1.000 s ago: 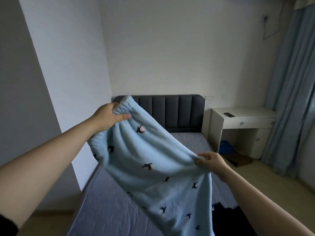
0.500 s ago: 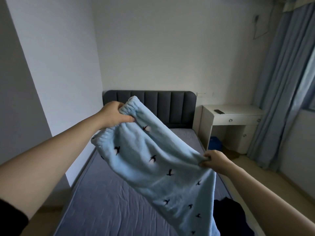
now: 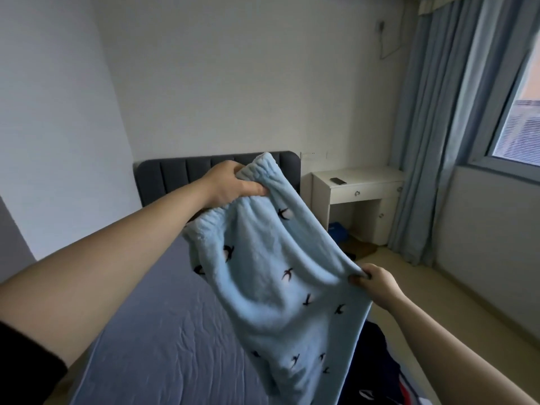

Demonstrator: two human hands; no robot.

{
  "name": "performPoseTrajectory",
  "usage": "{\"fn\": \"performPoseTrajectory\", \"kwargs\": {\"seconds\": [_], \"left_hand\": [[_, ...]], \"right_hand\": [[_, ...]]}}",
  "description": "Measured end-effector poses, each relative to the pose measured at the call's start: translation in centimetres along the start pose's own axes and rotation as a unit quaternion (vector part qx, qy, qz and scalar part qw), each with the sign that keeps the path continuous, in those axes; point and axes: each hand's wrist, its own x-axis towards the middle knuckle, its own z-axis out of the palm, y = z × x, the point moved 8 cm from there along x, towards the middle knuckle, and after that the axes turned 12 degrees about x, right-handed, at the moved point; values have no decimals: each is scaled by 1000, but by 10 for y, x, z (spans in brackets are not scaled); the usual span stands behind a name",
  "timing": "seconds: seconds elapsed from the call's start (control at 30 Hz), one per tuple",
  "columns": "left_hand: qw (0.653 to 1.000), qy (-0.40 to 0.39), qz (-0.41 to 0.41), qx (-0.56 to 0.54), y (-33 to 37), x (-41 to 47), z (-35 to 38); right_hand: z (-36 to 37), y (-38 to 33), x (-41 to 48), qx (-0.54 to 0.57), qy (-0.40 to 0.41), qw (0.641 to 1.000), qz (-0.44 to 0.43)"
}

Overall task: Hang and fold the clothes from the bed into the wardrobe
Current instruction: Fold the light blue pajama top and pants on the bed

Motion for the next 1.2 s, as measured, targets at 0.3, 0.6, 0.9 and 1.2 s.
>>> {"fn": "performPoseTrajectory", "kwargs": {"seconds": [0.3,0.6,0.9,1.2], "left_hand": [[999,-26,32,-30,71,22,41],[996,-7,-4,-93,98,31,85],[962,3,-225,-154,-85,-40,138],[845,-8,-512,-155,-377,-230,250]], "right_hand": [[-103,33,-17,55,120,991,19],[-214,31,-18,-64,177,982,25],[-21,46,34,-157,-46,985,49],[322,147,-10,-196,-242,947,81]]}}
